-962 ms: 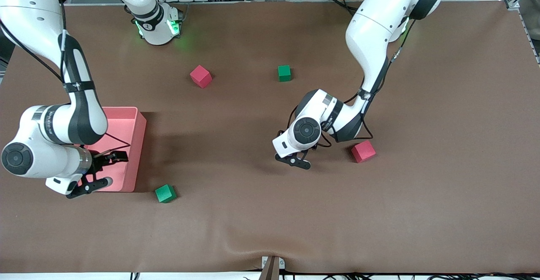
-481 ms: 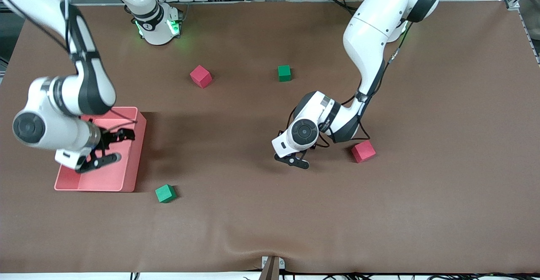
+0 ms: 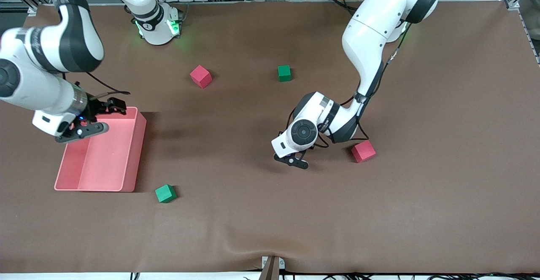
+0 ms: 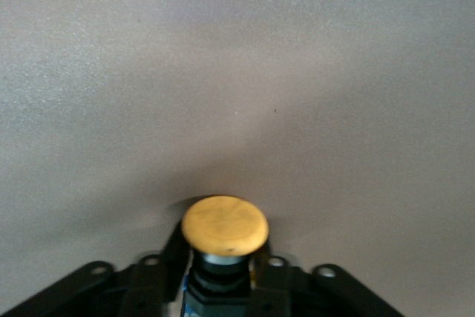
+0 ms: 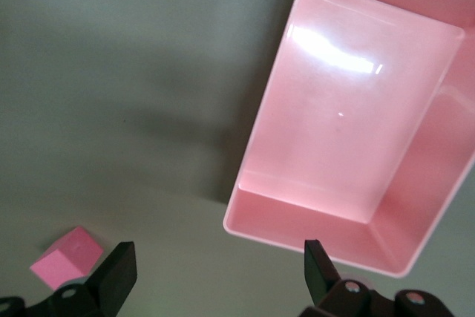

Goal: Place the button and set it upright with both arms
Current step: 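Hold the button with the left gripper while the right gripper returns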

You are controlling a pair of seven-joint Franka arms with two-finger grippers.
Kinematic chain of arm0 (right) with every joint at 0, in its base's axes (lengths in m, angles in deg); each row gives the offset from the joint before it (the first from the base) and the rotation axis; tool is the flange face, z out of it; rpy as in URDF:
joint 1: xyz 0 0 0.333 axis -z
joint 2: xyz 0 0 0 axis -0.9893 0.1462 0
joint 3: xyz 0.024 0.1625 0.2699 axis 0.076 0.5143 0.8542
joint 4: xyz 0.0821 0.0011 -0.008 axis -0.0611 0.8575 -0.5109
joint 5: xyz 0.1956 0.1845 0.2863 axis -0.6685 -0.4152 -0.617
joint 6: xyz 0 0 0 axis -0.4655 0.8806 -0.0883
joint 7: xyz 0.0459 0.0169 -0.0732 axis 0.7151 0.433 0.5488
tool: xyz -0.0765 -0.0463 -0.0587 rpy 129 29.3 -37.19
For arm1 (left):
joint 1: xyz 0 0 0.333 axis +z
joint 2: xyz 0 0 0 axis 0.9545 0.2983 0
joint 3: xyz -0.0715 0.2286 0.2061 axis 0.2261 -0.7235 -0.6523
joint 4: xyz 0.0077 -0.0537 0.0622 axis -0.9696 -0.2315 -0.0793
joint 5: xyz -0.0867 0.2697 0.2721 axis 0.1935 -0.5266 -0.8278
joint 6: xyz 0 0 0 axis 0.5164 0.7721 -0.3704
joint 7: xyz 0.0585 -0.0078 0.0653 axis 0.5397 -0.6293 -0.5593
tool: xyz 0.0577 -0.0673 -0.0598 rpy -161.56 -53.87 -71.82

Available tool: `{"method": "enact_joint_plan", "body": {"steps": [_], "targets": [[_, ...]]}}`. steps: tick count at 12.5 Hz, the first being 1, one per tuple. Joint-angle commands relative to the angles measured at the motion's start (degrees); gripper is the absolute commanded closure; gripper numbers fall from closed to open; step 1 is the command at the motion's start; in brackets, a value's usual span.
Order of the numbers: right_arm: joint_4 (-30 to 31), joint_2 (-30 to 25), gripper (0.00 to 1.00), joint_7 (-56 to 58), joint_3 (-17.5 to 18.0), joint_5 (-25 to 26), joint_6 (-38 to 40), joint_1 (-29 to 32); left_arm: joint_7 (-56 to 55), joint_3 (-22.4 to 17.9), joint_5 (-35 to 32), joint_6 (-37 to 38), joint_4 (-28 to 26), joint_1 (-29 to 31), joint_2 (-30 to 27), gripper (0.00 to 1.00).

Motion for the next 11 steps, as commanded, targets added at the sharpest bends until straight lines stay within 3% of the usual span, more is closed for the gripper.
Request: {"method": "enact_joint_plan", "body": {"steps": [1, 3, 6, 8, 11], "targets": [[-2.8, -2.49, 0.0, -0.4, -0.87, 0.14, 4.56, 1.12, -0.5, -0.31, 0.28, -0.44, 1.35, -0.38, 0.57, 0.88], [-7.09, -2.85, 0.0, -0.66, -4.64, 0.14, 8.15, 0.68, -1.28, -0.31, 0.46, -0.35, 1.53, -0.38, -0.56, 0.99], [-12.63, -4.6, 0.0, -0.92, -5.54, -0.12, 12.55, 1.64, -7.88, 0.74, 0.2, -0.78, 1.53, -0.73, -3.38, 1.0], [-16.85, -4.52, 0.0, -1.01, -5.62, -0.03, 17.29, 1.56, -12.42, -2.48, -0.33, -2.98, 1.53, -5.29, -5.05, 1.0], [-17.48, -4.87, 0.0, -1.01, -6.06, -0.03, 19.68, 1.03, -23.05, -4.7, -2.34, -3.25, 1.53, -8.62, -5.49, 1.0]]}}
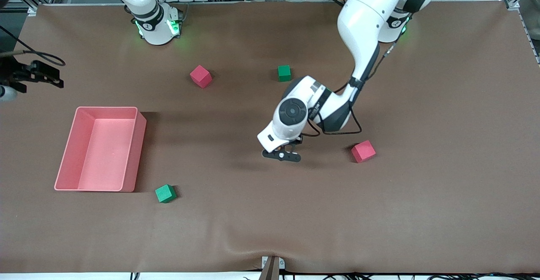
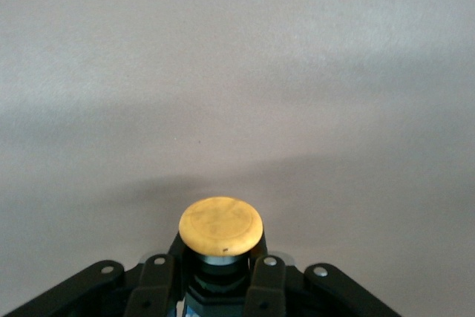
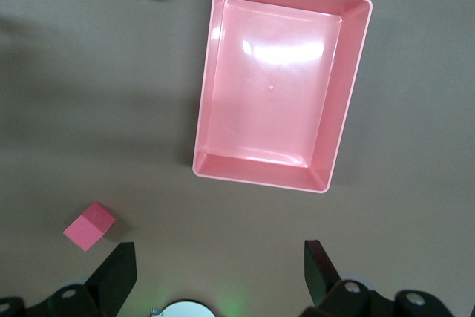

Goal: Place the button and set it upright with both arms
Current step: 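Lift the button with the left gripper and turn it cap up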

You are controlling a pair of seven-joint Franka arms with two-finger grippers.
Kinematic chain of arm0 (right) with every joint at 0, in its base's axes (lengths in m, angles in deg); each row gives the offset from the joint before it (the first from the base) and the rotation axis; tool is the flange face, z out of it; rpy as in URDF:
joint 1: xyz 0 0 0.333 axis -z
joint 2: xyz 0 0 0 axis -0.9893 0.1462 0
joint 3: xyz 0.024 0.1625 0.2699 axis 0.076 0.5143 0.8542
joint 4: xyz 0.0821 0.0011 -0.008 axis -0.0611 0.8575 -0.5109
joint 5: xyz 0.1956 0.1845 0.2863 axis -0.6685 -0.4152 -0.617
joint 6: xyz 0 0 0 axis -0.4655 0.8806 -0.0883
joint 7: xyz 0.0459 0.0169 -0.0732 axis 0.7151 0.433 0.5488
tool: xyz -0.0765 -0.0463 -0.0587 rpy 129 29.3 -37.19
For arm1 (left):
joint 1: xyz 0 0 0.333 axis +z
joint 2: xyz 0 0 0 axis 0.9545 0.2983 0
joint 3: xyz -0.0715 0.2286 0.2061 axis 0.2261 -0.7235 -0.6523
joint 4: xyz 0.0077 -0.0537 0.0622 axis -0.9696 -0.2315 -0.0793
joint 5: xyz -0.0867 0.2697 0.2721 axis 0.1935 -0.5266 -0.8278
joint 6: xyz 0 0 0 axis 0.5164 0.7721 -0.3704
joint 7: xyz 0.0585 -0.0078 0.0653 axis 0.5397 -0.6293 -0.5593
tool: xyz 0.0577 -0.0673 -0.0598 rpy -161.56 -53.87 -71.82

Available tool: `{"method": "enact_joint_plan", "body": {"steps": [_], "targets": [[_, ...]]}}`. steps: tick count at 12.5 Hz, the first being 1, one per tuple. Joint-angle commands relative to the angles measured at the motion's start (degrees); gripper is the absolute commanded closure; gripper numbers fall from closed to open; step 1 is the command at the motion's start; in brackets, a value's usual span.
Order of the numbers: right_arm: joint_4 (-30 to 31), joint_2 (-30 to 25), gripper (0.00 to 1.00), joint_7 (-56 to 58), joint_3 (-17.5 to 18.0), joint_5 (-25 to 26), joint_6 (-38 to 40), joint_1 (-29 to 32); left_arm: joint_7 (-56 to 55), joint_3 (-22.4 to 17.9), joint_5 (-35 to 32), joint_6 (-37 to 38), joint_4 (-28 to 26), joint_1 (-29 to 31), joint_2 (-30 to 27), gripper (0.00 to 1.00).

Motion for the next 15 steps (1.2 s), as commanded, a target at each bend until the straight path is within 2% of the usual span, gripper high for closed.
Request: {"method": "enact_joint_plan", "body": {"steps": [1, 3, 5, 6, 8, 10, 12, 13, 15], "targets": [[-0.46, -0.97, 0.0, -0.91, -1.65, -0.31, 2.27, -0.64, -12.15, -3.86, -6.45, -1.0, -0.9, -5.33, -1.08, 1.0], [2.43, -5.44, 0.0, -0.9, -2.36, -0.4, 3.69, -1.17, -25.68, -6.06, -12.88, -1.0, -0.81, -10.08, -0.64, 1.0], [1.83, -5.55, 0.0, -0.9, -2.28, -0.4, 2.38, -0.82, -29.0, -7.13, -17.02, -0.83, -0.9, -13.16, -0.9, 1.0], [1.74, -5.46, 0.0, -0.99, -2.28, -0.48, 0.54, -0.99, -33.27, -8.87, -17.3, -0.3, -0.9, -15.01, -1.08, 1.0], [1.48, -5.46, 0.0, -5.52, -1.93, -0.75, 0.26, -1.26, -43.73, -13.7, -17.74, -0.21, -0.9, -20.54, -0.91, 1.0], [1.39, -5.46, 0.0, -11.7, -1.84, -0.92, 0.61, -1.17, -59.5, -20.11, -21.93, 0.75, -1.42, -28.35, -0.2, 1.0], [-0.19, -4.59, 0.0, -11.1, -1.93, -1.1, 0.08, -1.34, -68.87, -20.49, -31.75, 4.34, -1.6, -30.93, 1.29, 1.0], [-0.28, -4.67, 0.0, -11.53, -1.84, -1.01, 0.61, -2.04, -71.26, -20.4, -34.41, 6.45, -1.6, -32.24, 2.51, 1.0], [-1.42, -4.76, 0.0, -11.89, -2.1, -1.18, 0.61, -2.23, -75.91, -20.4, -35.49, 7.79, -1.6, -32.95, 3.84, 1.0]]}}
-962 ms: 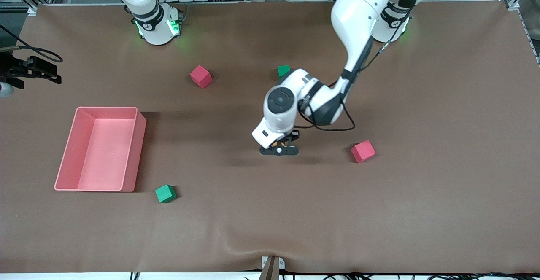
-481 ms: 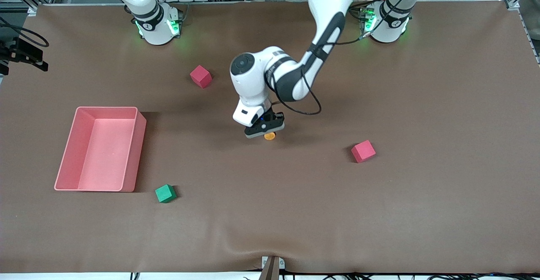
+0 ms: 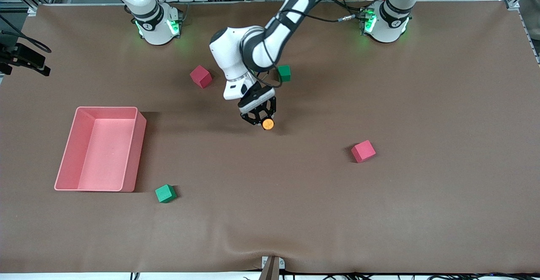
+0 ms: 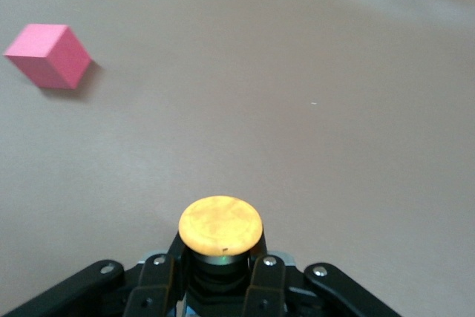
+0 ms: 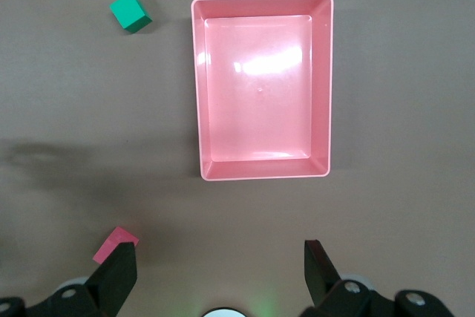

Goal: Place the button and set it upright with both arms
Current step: 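Lift the button with the left gripper and turn it cap up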

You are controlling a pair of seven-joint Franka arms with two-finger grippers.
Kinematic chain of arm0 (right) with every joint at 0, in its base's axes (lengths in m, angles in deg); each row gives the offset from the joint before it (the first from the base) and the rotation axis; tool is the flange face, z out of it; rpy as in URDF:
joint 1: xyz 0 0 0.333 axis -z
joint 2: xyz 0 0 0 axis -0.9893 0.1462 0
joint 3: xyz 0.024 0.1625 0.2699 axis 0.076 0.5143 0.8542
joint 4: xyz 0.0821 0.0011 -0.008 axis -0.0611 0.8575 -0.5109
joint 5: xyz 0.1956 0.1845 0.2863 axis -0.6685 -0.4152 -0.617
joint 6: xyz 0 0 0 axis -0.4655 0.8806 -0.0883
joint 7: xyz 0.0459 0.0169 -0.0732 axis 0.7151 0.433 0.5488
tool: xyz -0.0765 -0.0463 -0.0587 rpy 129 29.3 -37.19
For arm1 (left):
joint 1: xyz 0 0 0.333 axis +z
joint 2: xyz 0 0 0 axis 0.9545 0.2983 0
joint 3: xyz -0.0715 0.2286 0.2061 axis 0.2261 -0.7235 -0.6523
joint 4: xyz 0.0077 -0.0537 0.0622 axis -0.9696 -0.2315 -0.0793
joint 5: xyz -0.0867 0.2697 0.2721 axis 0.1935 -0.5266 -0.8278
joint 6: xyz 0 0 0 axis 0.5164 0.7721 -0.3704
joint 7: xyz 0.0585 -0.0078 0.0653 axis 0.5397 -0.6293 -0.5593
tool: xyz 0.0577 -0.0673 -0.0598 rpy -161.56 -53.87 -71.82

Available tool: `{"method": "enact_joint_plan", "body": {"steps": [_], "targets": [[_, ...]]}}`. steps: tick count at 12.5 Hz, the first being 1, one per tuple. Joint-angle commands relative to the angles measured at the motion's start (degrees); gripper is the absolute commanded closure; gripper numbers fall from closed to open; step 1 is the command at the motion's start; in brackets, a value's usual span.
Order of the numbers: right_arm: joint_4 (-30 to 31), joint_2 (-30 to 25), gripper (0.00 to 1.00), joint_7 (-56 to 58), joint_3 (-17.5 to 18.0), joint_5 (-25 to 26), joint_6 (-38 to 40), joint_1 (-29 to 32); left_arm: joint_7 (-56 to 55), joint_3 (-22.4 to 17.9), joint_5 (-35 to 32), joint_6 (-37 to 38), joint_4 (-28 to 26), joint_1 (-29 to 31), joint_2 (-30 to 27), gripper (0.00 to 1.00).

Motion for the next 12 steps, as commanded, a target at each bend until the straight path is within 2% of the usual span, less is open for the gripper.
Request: {"method": "enact_joint_plan", "body": {"steps": [1, 2, 4, 6, 10, 12], "targets": [[-1.92, -0.25, 0.0, -1.44, -0.84, -2.56, 0.39, 0.16, -7.31, -1.37, -2.76, 1.32, 0.46, -1.49, 2.28, 1.0], [-1.92, -0.16, 0.0, -1.35, -1.1, -4.75, 0.13, 0.78, -10.65, -1.37, -3.29, 2.11, 0.55, -2.63, 3.76, 1.0], [-1.92, -0.07, 0.0, -1.09, -0.93, -4.08, -0.13, 0.35, -16.36, -1.29, -8.1, 5.0, 0.46, -3.34, 6.49, 1.0], [-2.62, 0.1, 0.0, -0.39, -0.93, -3.98, -0.13, 0.87, -22.26, -1.2, -9.8, 7.38, 0.64, -4.57, 8.51, 0.93], [-2.71, 0.1, 0.0, -0.74, -1.02, -1.43, 0.22, 0.78, -23.52, -1.28, -10.32, 9.15, 0.64, -5.19, 8.09, 0.91], [-2.63, 0.1, 0.0, -1.0, -0.93, -1.61, 0.48, 0.78, -24.91, -1.2, -10.5, 9.15, 0.64, -5.19, 8.61, 0.82]]}}
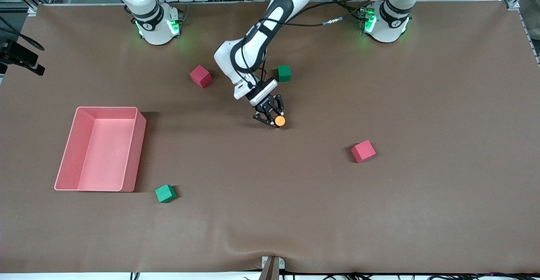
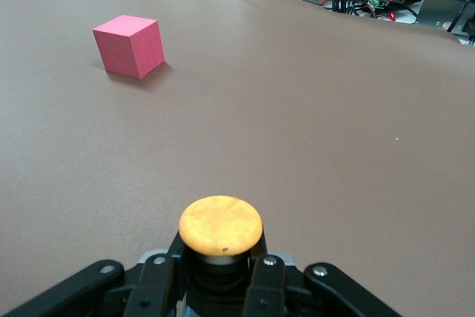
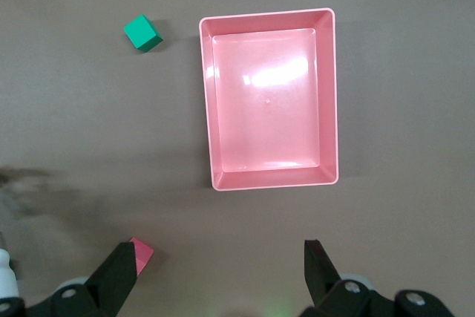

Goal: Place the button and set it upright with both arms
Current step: 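Set the button upright on the table and open the left gripper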

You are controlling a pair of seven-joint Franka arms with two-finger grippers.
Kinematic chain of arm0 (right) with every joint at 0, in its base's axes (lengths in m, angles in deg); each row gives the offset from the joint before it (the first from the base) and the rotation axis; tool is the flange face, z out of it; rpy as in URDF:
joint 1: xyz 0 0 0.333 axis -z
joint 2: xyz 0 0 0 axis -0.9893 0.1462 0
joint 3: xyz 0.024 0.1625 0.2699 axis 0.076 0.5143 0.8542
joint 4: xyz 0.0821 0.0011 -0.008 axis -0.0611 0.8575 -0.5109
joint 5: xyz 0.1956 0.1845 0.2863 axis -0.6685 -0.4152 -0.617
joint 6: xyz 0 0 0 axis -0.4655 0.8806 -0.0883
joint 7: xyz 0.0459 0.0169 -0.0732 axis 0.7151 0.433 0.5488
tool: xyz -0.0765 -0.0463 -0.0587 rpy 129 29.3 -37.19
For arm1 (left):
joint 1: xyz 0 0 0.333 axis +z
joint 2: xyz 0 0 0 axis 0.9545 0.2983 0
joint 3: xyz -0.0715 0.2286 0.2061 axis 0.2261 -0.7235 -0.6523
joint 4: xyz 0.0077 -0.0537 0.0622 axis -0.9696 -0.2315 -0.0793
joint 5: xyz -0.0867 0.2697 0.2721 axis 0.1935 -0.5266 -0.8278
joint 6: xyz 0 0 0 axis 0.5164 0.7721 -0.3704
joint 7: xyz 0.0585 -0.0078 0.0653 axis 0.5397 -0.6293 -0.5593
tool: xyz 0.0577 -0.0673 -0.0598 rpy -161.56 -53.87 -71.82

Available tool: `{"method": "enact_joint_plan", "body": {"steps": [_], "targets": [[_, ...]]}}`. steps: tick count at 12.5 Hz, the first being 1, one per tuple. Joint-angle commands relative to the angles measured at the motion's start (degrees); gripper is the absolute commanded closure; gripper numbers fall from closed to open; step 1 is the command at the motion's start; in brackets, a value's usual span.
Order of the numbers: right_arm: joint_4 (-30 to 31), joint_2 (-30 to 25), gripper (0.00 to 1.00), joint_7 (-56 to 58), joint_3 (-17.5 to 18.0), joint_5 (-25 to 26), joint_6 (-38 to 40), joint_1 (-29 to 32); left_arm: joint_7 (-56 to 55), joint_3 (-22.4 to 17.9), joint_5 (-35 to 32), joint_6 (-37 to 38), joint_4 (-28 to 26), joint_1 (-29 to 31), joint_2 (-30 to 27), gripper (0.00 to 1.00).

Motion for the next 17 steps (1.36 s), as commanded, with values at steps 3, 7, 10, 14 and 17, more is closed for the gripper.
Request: {"method": "enact_joint_plan", "body": {"steps": [3, 7, 10, 14, 17], "targets": [[-0.98, 0.11, 0.0, -0.55, 0.26, 0.65, 0.94, 0.54, -2.23, -0.58, -1.52, 1.34, 0.36, -0.66, 0.11, 0.77], [-0.9, 0.2, 0.0, -0.64, 0.26, 0.48, 0.86, 0.27, -4.43, -0.67, -1.78, 1.43, 0.19, -0.66, 0.73, 0.73], [-0.98, 0.2, 0.0, -0.55, 0.26, 0.3, 0.59, 0.27, -4.08, -0.67, -1.78, 1.43, 0.19, -0.66, 0.81, 0.49], [-0.9, 0.2, 0.0, -0.47, 0.26, 0.3, 0.42, 0.18, -3.73, -0.49, -1.69, 1.34, 0.19, -0.66, 0.55, 0.15], [-1.07, 0.2, 0.0, -0.47, 0.26, 0.21, 0.33, 0.45, -1.11, -0.4, -1.69, 1.34, 0.19, -0.66, 0.46, 0.0]]}}
